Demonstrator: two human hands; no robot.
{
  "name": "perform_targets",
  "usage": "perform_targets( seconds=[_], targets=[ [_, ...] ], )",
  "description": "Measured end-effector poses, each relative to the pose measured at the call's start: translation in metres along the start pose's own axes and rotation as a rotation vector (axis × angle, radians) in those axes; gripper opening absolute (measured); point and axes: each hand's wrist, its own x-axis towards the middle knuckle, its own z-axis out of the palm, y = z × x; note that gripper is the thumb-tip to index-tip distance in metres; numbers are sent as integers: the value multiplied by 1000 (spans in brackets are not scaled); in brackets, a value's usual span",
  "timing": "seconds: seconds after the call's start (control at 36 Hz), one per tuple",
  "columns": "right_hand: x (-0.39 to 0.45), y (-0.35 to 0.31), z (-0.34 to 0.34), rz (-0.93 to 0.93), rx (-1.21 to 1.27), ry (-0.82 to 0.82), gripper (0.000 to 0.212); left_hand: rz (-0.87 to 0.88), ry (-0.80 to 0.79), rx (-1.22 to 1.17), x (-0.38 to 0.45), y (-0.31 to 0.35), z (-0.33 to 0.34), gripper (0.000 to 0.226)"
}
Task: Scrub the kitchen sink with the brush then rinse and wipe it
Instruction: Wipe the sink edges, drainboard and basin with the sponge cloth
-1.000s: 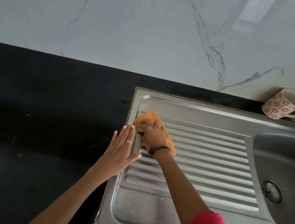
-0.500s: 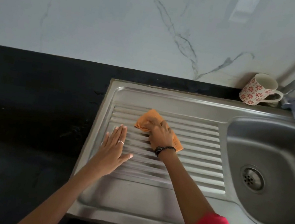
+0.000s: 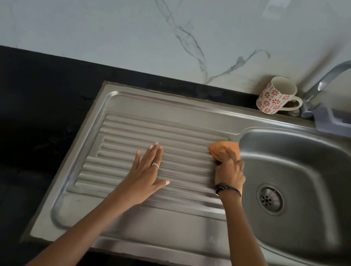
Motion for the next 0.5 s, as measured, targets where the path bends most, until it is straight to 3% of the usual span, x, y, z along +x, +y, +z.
perform_targets(
  seconds=[0.28, 0.5],
  targets=[
    [-19, -13, 12, 268, -32, 76, 53, 34, -15, -16, -16, -26, -6, 84],
    [-47, -75, 46, 146, 1, 139, 57, 25, 29, -61, -49, -84, -22, 83]
  ],
)
